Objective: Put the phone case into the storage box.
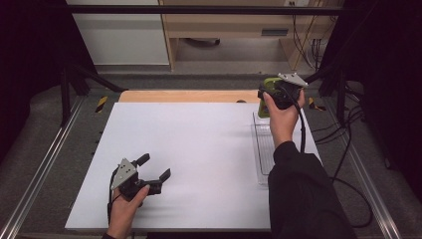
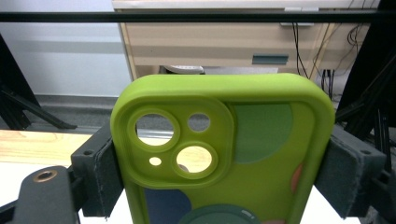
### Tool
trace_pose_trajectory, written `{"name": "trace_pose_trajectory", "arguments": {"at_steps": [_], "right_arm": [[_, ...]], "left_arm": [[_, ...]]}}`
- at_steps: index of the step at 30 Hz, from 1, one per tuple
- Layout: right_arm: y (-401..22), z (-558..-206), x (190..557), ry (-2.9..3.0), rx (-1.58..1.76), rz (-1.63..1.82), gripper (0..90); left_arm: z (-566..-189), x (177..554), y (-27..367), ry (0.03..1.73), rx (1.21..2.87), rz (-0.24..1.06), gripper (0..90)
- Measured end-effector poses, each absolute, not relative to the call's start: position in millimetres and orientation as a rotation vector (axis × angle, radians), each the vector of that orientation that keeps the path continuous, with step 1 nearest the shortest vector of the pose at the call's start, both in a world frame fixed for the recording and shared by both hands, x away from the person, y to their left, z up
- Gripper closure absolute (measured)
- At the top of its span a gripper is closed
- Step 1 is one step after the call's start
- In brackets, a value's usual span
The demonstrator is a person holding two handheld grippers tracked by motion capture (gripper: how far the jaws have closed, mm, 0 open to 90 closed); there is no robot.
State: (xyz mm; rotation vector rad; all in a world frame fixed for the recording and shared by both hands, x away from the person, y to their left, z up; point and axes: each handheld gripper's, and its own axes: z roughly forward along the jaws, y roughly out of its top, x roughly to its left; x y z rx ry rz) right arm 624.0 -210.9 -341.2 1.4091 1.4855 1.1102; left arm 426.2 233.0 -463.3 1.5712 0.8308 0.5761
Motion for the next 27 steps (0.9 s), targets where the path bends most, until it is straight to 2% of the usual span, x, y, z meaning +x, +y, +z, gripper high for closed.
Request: {"name": "trace_pose_trajectory", "arguments": {"at_steps": [27], "right_arm": [[-210,-389,645,1.485,1.490,1.011,16.0]], "left_arm": [[-464,427,233,0.825,1.587,0.573,2.1]]}}
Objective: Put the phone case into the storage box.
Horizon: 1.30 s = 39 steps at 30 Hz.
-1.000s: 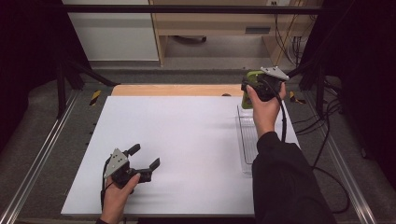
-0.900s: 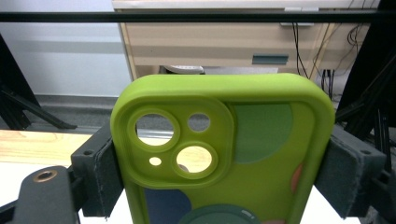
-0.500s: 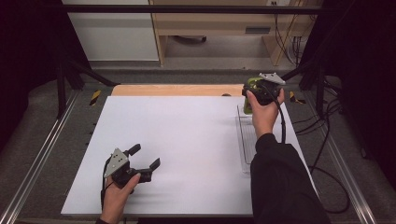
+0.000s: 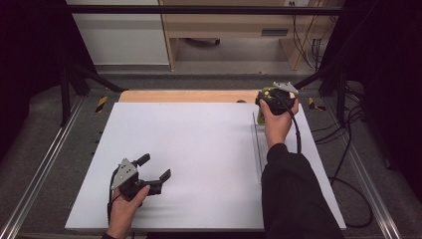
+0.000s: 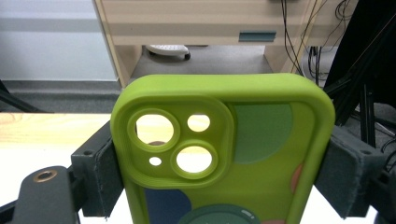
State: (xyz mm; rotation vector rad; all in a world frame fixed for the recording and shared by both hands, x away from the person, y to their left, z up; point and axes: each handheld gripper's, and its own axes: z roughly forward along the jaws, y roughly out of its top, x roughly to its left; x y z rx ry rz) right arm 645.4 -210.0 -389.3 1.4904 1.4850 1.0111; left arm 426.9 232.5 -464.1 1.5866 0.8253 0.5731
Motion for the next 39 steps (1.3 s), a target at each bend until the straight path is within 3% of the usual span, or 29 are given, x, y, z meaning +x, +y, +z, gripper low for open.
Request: {"name": "trace_pose_trajectory", "arguments": {"at_steps": [39], "right_arm": [[-206,-411,649,1.517,1.531,1.002,15.9]], "left_arm": [[-465,428,232,0.824,1.590,0.566,2.1]]}}
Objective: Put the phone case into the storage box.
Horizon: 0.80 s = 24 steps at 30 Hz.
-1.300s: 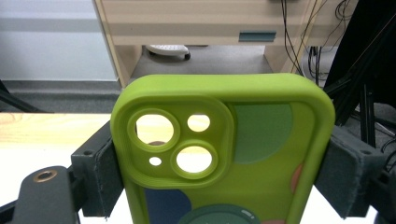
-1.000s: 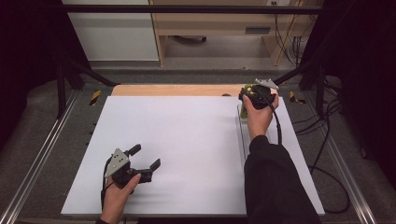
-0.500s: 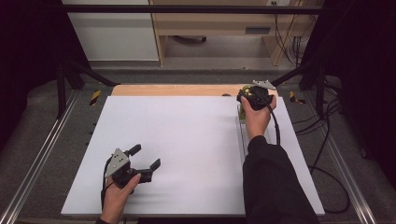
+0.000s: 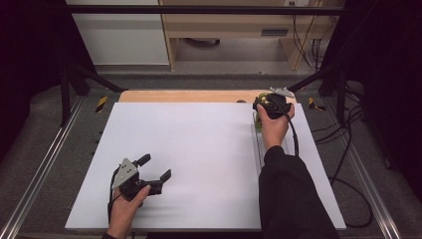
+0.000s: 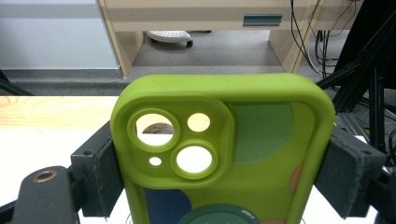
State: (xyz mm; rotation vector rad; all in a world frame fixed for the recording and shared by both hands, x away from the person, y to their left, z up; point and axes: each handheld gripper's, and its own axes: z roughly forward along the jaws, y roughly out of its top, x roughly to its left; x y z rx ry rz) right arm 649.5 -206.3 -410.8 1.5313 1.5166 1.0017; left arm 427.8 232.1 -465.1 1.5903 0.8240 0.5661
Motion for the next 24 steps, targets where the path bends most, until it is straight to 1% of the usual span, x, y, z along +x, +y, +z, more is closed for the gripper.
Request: {"name": "trace_pose_trajectory", "arguments": {"at_steps": [24], "right_arm": [[-203.0,-414.9,649.5,1.531,1.531,1.007,15.9]], "left_arm": [[-464.7,427.6,232.1,0.821,1.588,0.565,2.1]]}}
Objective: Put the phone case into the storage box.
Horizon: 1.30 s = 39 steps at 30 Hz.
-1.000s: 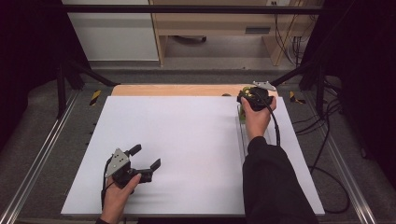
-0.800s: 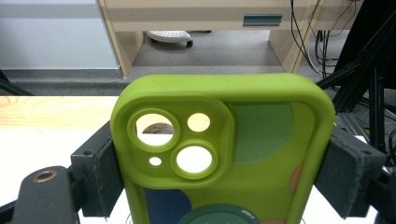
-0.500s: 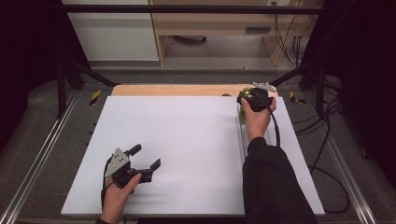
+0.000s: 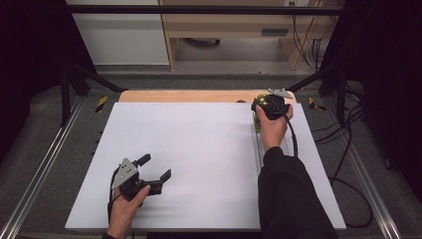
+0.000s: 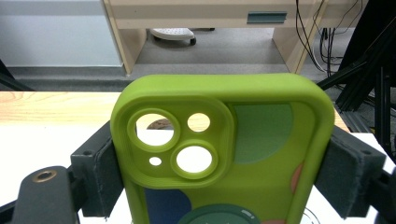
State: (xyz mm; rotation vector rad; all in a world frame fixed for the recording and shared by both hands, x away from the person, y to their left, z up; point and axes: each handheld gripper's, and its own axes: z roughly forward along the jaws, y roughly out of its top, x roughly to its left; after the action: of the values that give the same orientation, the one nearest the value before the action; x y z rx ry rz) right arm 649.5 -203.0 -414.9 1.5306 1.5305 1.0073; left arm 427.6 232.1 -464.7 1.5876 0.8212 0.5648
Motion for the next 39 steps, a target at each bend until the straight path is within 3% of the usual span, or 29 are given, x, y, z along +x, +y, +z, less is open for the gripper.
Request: {"name": "trace_pose_trajectory", "arguments": {"at_steps": [39], "right_arm": [[-200.4,-416.2,649.1,1.534,1.511,0.995,15.6]], "left_arm": [[-464.6,427.8,232.1,0.817,1.592,0.562,2.1]]}}
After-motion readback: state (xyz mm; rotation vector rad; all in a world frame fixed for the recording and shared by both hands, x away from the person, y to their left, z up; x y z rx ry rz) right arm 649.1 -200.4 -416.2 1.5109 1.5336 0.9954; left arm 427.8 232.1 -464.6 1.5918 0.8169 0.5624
